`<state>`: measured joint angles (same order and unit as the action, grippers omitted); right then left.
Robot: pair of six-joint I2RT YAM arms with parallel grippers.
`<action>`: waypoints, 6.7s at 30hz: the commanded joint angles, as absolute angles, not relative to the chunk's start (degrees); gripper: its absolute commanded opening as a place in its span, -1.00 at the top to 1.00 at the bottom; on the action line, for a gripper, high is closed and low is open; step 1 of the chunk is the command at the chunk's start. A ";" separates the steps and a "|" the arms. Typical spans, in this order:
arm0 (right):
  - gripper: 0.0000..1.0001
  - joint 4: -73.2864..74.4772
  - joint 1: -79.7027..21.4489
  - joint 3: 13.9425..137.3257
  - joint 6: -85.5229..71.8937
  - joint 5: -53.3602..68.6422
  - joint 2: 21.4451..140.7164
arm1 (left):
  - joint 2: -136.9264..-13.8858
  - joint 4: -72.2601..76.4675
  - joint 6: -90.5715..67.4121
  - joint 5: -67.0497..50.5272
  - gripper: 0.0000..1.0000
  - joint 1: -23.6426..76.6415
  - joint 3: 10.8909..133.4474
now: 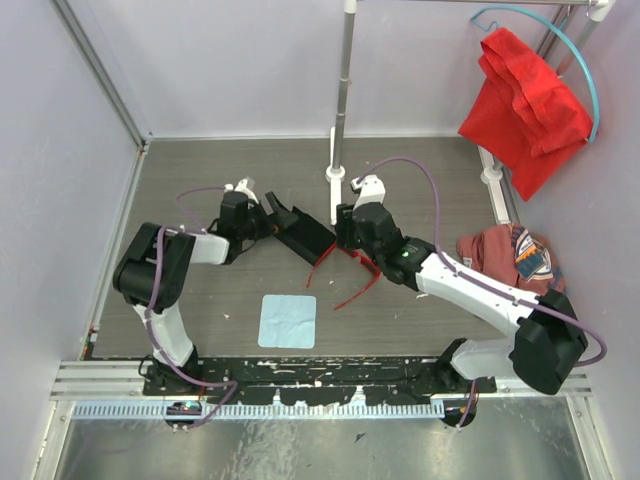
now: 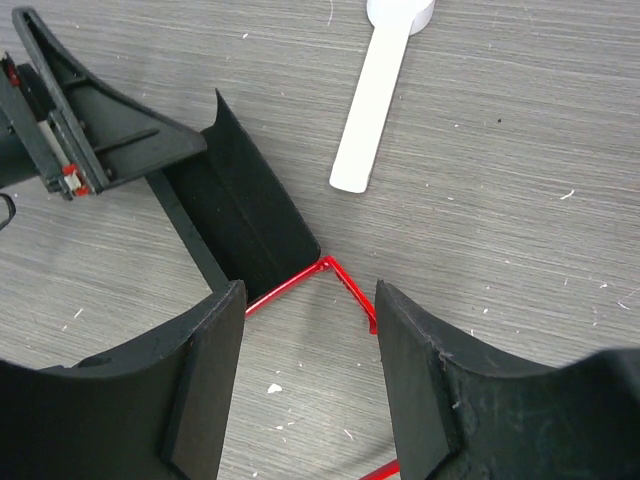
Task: Organize the sunglasses
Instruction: Adjust the sunglasses case at the center of the board, then fold the glasses cleaning cloth at the center of the board.
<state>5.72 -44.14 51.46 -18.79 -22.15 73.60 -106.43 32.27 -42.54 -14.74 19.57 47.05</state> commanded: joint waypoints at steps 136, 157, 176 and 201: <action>-0.18 -2.12 -52.65 49.13 -21.44 -17.28 81.65 | -24.76 -16.27 -41.84 8.14 -0.96 32.05 25.30; 0.03 -3.38 -56.43 34.16 -23.93 -14.74 62.84 | -33.31 -16.70 -39.16 -0.14 -0.96 32.17 22.39; 0.13 -5.91 -64.25 39.68 -26.53 -17.64 82.27 | -39.16 -15.85 -37.72 1.77 -0.66 35.64 19.11; 0.15 -7.62 -63.83 41.54 -27.91 -18.55 88.25 | -51.48 -10.76 -40.87 10.46 -0.46 44.47 21.17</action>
